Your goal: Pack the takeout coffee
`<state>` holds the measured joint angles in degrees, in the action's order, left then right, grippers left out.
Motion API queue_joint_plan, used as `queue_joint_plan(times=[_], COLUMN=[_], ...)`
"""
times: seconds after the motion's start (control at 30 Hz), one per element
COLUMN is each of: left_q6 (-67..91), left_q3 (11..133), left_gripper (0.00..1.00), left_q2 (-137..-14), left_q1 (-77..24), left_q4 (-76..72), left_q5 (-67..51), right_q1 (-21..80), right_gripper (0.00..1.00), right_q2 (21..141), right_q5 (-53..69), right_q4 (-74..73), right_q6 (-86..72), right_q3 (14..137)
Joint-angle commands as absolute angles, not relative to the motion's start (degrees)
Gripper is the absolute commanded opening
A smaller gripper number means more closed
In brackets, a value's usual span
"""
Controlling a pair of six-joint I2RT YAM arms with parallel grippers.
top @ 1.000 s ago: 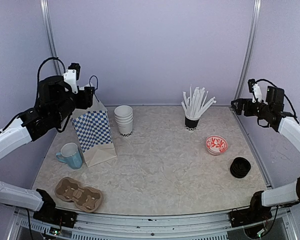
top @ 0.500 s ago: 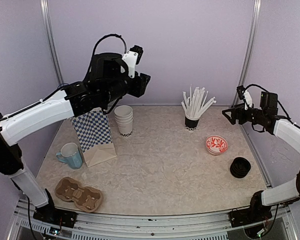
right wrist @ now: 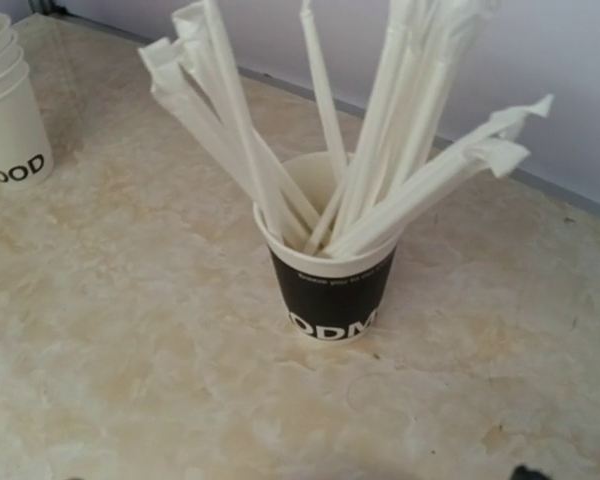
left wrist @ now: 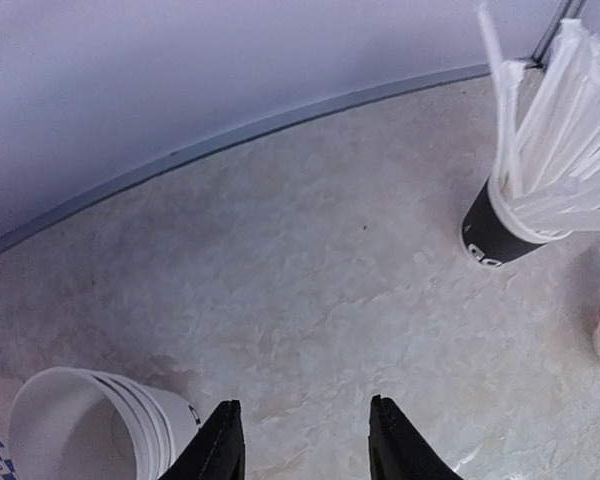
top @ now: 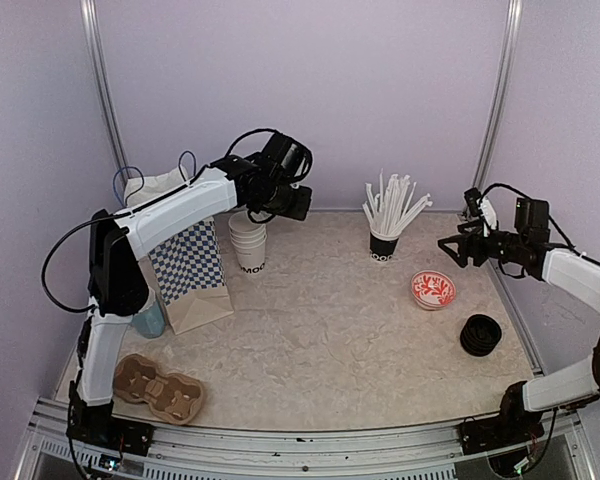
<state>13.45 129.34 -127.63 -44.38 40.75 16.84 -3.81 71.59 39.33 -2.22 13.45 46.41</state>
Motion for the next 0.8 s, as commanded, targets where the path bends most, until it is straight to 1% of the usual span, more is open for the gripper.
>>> queue_joint_plan(times=[0.0,0.13,0.27,0.4,0.53,0.67,0.77], left_q6=[20.3,21.3,20.8,20.7,20.7,20.1,19.8], left_q3=[132.3,132.1,131.6,131.5,131.5,131.5,131.4], left_gripper=[0.43,0.41,0.36,0.35,0.27,0.16,0.11], left_q2=[-128.7,-130.1,-130.6,-131.1,-131.7,-132.0,-131.6], left_q1=[-41.0,-38.4,-37.7,-37.5,-36.7,-36.4,-36.5], left_q4=[51.8,54.6,54.9,55.5,56.0,55.9,55.5], left_q5=[16.0,14.3,13.1,14.9,15.1,15.2,15.7], right_q1=[-3.1,-3.0,-3.0,-3.0,-2.9,-2.9,-2.9], right_gripper=[0.89,0.88,0.87,0.86,0.86,0.86,0.85], right_q2=[73.3,74.4,75.6,76.7,77.2,77.6,77.9], right_q5=[41.2,41.7,42.1,42.7,43.0,43.1,43.1], right_q4=[-1.2,-1.7,-2.3,-2.9,-3.1,-3.3,-3.3], right_q6=[15.8,16.8,17.6,18.0,18.1,18.3,18.3], right_q3=[45.9,46.1,46.3,46.7,46.8,46.9,47.0])
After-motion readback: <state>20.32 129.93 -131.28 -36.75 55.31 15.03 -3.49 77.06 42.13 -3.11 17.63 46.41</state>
